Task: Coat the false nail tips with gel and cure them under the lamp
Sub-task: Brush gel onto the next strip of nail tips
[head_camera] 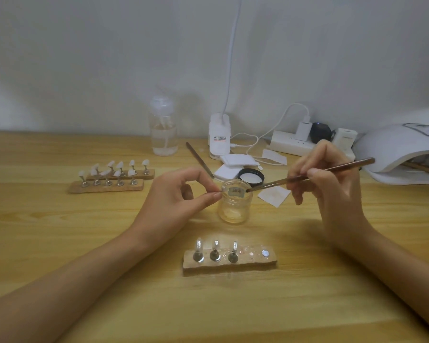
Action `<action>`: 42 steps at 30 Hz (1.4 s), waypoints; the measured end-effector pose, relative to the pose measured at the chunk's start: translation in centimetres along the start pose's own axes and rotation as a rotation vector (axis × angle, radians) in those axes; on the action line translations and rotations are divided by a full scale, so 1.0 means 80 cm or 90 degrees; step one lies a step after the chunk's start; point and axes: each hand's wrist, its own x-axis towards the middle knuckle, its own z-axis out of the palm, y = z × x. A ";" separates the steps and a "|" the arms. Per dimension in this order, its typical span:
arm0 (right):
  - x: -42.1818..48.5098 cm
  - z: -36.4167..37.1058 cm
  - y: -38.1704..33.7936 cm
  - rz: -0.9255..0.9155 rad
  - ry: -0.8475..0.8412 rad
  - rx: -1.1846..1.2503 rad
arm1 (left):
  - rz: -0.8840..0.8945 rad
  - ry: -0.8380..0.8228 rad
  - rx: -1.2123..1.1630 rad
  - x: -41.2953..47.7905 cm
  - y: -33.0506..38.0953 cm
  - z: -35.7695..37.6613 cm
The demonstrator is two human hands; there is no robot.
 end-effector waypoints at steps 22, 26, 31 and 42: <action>-0.006 0.028 0.013 0.291 0.053 0.120 | 0.057 0.016 0.048 0.000 0.003 0.002; -0.006 0.027 0.012 0.286 0.086 0.137 | 0.057 0.020 0.049 0.000 0.002 0.002; -0.007 0.030 0.010 0.256 0.048 0.110 | 0.058 0.022 0.041 0.000 0.002 0.002; -0.008 0.027 0.011 0.256 0.068 0.090 | 0.056 0.024 0.039 0.000 0.001 0.002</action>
